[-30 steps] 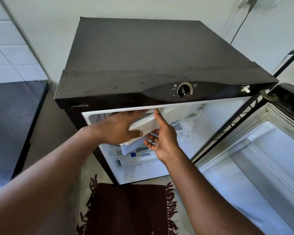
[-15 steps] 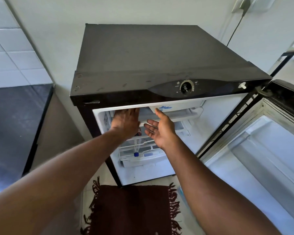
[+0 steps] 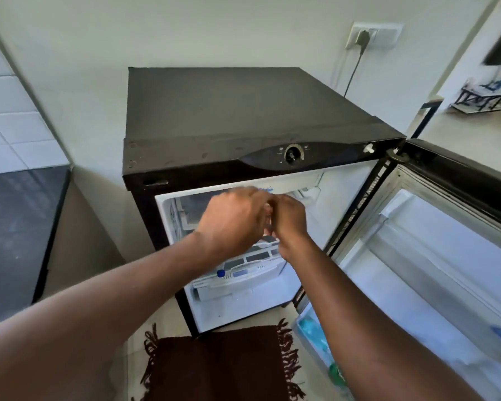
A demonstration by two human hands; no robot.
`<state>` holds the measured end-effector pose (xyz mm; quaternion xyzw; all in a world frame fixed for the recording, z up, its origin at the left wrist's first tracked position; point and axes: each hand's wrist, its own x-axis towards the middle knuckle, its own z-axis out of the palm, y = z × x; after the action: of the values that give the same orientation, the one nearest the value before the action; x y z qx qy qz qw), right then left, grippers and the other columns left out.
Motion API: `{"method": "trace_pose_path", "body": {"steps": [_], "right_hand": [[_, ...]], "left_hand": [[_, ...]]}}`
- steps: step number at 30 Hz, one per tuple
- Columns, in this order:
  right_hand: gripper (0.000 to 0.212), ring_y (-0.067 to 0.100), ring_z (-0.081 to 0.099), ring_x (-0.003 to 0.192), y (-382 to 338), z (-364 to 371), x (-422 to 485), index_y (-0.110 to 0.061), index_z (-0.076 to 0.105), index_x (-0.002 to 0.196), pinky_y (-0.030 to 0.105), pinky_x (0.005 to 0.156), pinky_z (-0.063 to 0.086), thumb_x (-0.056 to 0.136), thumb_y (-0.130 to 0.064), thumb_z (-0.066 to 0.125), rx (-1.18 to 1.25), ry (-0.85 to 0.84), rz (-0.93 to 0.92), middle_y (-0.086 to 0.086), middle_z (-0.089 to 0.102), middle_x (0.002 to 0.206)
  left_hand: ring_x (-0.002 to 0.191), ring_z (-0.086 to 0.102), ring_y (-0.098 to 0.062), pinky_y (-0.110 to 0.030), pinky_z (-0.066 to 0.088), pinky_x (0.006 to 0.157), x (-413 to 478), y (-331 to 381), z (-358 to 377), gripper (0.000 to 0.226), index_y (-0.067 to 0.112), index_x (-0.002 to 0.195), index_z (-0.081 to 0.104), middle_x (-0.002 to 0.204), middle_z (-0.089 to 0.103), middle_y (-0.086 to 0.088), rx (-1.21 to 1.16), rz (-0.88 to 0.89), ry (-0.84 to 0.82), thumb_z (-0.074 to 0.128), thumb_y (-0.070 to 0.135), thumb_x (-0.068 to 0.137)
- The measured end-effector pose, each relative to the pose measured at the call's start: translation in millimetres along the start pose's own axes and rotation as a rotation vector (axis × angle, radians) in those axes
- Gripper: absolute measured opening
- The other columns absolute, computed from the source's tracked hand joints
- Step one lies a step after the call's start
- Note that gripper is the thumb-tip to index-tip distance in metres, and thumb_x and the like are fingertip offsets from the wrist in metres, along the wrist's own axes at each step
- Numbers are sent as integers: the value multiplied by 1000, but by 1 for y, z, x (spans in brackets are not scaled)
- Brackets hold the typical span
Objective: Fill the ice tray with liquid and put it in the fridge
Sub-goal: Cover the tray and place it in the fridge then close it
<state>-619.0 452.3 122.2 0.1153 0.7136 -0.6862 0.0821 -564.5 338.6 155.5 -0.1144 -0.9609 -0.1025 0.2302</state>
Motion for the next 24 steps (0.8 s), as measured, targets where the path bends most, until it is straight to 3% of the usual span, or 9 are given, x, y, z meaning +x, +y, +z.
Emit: {"method": "trace_pose_path", "body": {"steps": [2, 3, 4, 6, 8, 9, 15, 19, 24], "right_hand": [[24, 27, 68, 77, -10, -20, -9, -8, 72, 80, 40, 73, 53, 95, -26, 70, -140, 90, -181, 11, 73, 76], [23, 26, 69, 80, -15, -33, -14, -8, 73, 82, 38, 77, 52, 94, -29, 73, -209, 147, -270, 8, 73, 79], [22, 24, 69, 82, -21, -48, -19, -9, 74, 86, 35, 78, 51, 93, -30, 74, -280, 208, -356, 5, 73, 81], [20, 24, 68, 88, -31, -75, -21, -8, 75, 93, 34, 81, 51, 92, -29, 75, -454, 330, -498, 6, 74, 91], [23, 33, 65, 103, -42, -103, -19, -7, 75, 103, 40, 91, 50, 92, -27, 74, -647, 454, -576, 14, 71, 105], [26, 37, 61, 110, -48, -117, -15, -7, 73, 108, 42, 96, 47, 92, -27, 73, -745, 504, -587, 17, 68, 112], [58, 43, 44, 131, -79, -213, 7, -8, 61, 132, 53, 107, 40, 90, -49, 67, -1207, 694, -429, 19, 52, 138], [81, 45, 36, 140, -90, -261, 14, -6, 49, 142, 59, 115, 33, 88, -65, 64, -1340, 677, -273, 22, 46, 145], [103, 48, 31, 145, -89, -285, 16, -8, 34, 154, 60, 120, 23, 84, -80, 56, -1476, 596, -130, 24, 38, 156]], "left_hand": [[84, 62, -31, -41, 49, 71, 11, -4, -20, 24, 11, 101, 73, 92, 72, -6, 6, 142, 329, 55, 23, 90], [93, 61, -32, -43, 47, 79, 19, -7, -27, 27, 12, 109, 72, 102, 72, -6, 48, 143, 404, 59, 27, 91], [109, 59, -34, -46, 44, 91, 31, -8, -32, 38, 13, 122, 68, 117, 70, -7, 94, 100, 380, 60, 36, 93], [144, 39, -37, -53, 29, 117, 54, -10, -32, 68, 12, 150, 45, 154, 47, -13, 164, -51, 115, 47, 56, 99], [157, 12, -38, -58, 13, 126, 69, -3, -25, 84, 11, 162, 20, 170, 19, -15, 251, -120, -110, 30, 69, 100], [158, 9, -38, -60, 12, 126, 74, -1, -20, 88, 12, 163, 16, 171, 14, -15, 285, -133, -162, 24, 72, 99], [153, 27, -39, -58, 24, 122, 78, -6, -15, 91, 14, 160, 25, 167, 28, -14, 319, -154, -182, 26, 78, 95], [152, 27, -41, -60, 23, 122, 87, 2, -15, 89, 12, 158, 30, 166, 31, -15, 310, -202, -227, 36, 75, 95], [156, 15, -42, -61, 15, 123, 89, 12, -12, 87, 8, 161, 20, 169, 20, -19, 328, -258, -248, 35, 68, 100]]}}
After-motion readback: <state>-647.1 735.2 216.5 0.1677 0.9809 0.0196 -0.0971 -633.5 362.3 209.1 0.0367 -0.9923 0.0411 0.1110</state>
